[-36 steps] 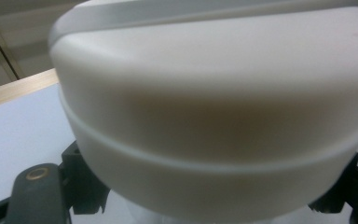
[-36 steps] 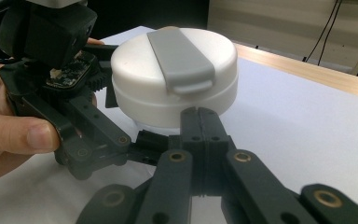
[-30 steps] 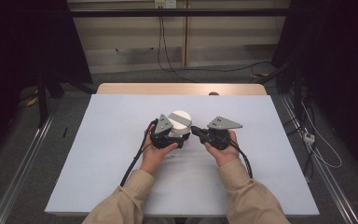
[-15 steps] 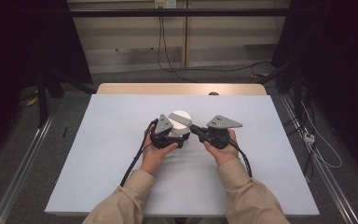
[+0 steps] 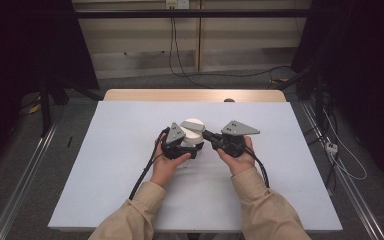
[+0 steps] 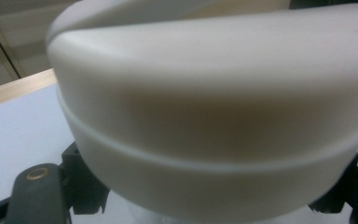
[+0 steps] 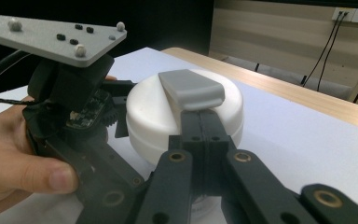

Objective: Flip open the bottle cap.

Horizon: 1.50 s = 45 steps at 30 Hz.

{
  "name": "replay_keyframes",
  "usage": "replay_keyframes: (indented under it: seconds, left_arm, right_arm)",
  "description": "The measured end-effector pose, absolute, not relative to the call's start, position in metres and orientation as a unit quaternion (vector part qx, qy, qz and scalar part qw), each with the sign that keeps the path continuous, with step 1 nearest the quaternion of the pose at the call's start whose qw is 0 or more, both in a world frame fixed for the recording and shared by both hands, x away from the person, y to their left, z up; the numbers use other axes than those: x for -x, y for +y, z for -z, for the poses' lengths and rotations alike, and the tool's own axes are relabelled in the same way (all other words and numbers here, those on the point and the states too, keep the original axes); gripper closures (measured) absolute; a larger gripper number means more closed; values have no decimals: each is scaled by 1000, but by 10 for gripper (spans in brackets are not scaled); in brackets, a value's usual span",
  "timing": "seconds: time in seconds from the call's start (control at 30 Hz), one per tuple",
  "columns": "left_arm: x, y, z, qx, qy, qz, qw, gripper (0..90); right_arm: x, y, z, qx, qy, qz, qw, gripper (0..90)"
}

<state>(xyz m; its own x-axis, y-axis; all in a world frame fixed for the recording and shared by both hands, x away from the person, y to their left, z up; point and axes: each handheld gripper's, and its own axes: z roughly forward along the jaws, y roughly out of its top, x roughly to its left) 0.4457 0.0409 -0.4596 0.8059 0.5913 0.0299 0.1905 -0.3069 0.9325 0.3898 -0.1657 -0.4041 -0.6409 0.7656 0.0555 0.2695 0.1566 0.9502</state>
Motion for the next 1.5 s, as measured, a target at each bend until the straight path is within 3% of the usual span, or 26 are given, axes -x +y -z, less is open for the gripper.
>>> replay_keyframes:
  seconds: [1.5]
  left_arm:
    - [-445,40,460,-787,249,-188,532,188]
  right_arm:
    - [-409,-152,388,-336,722,-560,227,900]
